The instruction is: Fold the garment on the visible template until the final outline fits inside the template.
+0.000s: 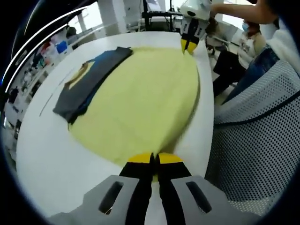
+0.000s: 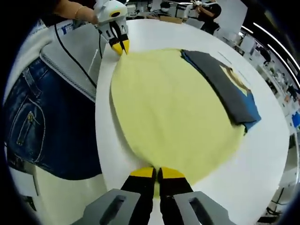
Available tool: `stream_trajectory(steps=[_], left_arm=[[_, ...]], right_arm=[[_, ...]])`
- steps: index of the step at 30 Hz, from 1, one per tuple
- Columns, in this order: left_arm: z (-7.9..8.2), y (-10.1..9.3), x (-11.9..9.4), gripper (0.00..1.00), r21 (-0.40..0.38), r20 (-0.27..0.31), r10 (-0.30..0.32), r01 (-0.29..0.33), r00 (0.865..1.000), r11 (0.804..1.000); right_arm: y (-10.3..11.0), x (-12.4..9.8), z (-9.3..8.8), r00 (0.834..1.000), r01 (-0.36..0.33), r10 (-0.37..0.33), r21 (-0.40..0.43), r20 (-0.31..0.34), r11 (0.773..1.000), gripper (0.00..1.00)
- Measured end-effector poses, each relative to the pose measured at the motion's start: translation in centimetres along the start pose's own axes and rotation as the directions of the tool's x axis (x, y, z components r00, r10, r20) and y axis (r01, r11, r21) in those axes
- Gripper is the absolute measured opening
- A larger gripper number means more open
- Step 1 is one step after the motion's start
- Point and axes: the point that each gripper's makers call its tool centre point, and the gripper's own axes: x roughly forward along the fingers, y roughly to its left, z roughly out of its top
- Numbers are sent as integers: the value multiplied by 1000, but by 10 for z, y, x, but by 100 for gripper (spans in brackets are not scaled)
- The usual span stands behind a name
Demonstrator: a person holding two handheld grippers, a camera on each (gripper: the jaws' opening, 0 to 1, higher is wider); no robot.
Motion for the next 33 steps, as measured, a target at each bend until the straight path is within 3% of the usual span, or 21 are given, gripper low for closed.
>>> stream_trajectory(steps=[11, 33], left_arm=[[6, 5, -16, 0, -15, 8, 12, -12, 1000, 1000], [28, 13, -52, 0, -79, 65, 61, -56, 996, 995]], right_arm=[[7, -19, 18, 999, -21, 20, 19, 39, 1000, 0], [9, -55, 43, 998, -36, 37, -13, 44, 999, 0]])
